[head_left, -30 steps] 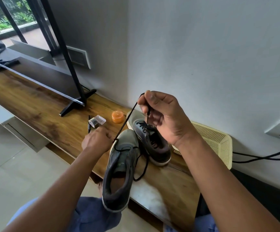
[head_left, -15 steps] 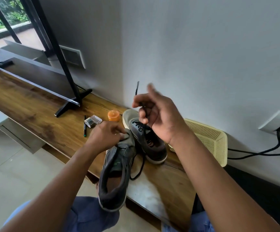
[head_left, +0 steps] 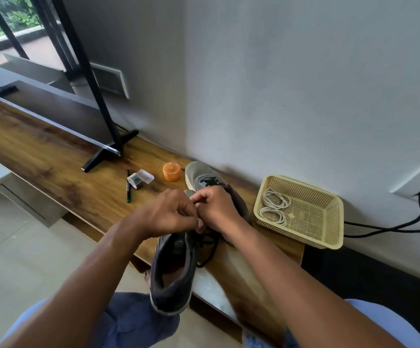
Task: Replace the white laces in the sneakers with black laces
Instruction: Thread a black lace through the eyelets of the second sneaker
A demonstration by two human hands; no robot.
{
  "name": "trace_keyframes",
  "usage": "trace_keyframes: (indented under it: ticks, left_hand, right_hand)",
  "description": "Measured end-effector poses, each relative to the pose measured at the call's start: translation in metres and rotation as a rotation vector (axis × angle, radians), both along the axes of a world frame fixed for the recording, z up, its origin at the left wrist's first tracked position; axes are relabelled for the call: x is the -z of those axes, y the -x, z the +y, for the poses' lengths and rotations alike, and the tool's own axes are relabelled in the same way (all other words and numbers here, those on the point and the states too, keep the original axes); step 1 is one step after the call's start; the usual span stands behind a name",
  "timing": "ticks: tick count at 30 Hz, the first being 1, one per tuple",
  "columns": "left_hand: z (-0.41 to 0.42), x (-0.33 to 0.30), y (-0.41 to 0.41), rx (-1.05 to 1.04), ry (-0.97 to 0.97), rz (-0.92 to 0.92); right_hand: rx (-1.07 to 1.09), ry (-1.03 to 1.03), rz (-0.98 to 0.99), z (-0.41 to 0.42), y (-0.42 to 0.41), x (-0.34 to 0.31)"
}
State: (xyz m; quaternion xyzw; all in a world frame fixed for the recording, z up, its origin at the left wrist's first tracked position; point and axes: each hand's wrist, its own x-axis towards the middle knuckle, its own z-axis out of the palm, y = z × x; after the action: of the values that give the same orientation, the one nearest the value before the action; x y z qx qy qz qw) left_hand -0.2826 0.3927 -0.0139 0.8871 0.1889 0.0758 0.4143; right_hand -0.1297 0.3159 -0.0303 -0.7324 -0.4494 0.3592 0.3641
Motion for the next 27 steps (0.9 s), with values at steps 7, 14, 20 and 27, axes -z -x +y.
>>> trace_keyframes:
  ticks: [7, 14, 20, 27]
  left_hand:
    - [0.011, -0.004, 0.015, -0.449, -0.088, -0.076]
    - [0.015, 0.021, 0.028, -0.385, 0.241, 0.598]
    - [-0.008, 0.026, 0.008, -0.546, -0.321, 0.686]
    - [-0.019, 0.031, 0.0, -0.681, -0.421, 0.53]
  right_hand:
    - [-0.224, 0.038, -0.28, 0.008, 0.012, 0.015]
    - [-0.231, -0.078, -0.526, 0.005, 0.023, 0.031]
    - [-0.128, -0.082, -0.548, 0.007, 0.031, 0.037]
    - [-0.077, -0.086, -0.583, 0.01, 0.034, 0.047]
